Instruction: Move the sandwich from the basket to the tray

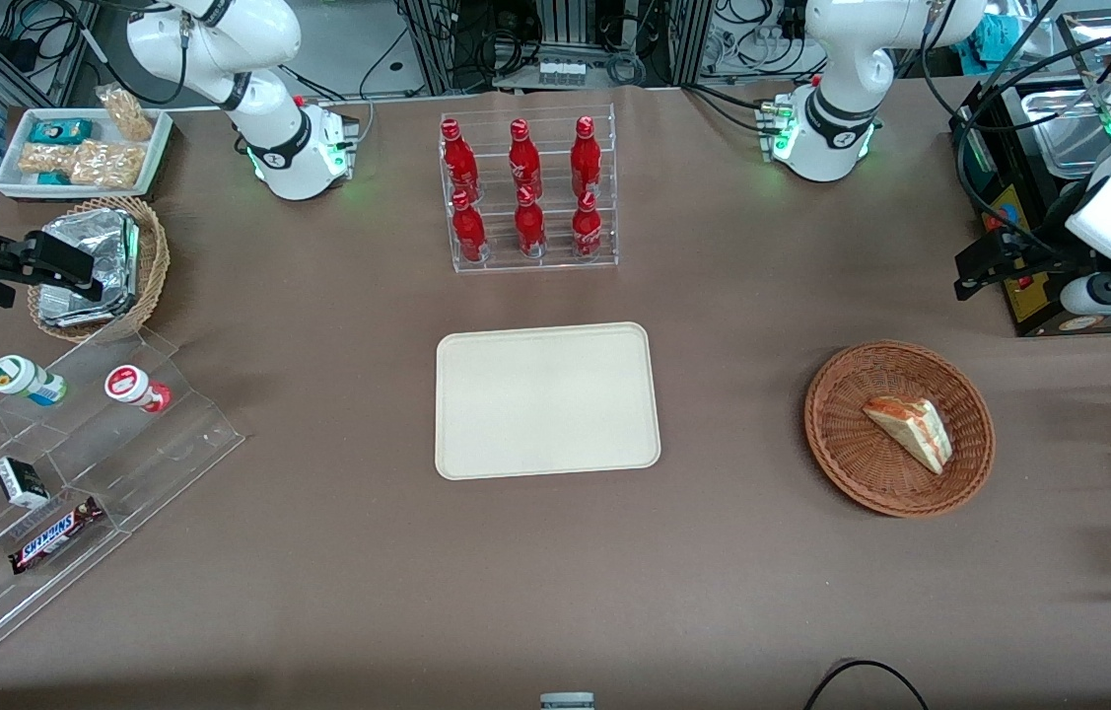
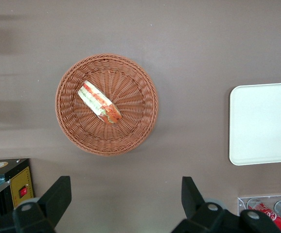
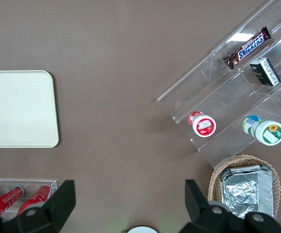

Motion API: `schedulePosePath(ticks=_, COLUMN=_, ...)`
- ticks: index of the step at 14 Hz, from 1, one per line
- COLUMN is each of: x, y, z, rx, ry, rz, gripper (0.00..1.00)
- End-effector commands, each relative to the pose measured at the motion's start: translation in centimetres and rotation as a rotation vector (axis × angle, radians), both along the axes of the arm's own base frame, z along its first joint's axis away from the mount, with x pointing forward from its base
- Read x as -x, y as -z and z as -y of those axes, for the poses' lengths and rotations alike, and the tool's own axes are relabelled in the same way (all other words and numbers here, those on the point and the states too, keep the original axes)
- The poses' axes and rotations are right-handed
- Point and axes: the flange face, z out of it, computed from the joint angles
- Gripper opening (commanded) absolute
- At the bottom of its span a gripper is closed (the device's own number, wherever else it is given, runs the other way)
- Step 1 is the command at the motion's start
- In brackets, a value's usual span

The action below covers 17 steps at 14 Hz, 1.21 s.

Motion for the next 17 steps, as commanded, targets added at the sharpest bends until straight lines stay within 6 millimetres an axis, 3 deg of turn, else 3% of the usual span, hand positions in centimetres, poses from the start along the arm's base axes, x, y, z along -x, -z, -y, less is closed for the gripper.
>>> schedulePosePath(ticks=1, x=0.0, y=0.8, z=-0.3, rx=-0.021, ry=-0.009, rz=-0.036, gripper=1.00)
schedulePosePath(ticks=5, x=-0.8, y=7.4, z=-1.2, rx=-0.031, ry=-0.029, rz=-0.135, gripper=1.00)
schedulePosePath(ticks=7, x=-1.9, y=11.7, z=-3.6, rx=-0.031, ry=-0.072, rz=-0.153, gripper=1.00)
schedulePosePath(ticks=12, x=-2.7, y=22.3, z=-6.9, rx=-0.025, ry=-0.143, rz=-0.076, gripper=1.00)
schedulePosePath(ticks=14, x=-3.1, y=25.3, z=-7.3, rx=-0.026, ry=-0.252, rz=-0.061, gripper=1.00)
schedulePosePath(ticks=17, x=-4.1, y=28.1, z=-7.3, rx=-0.026, ry=-0.497, rz=-0.052, gripper=1.00)
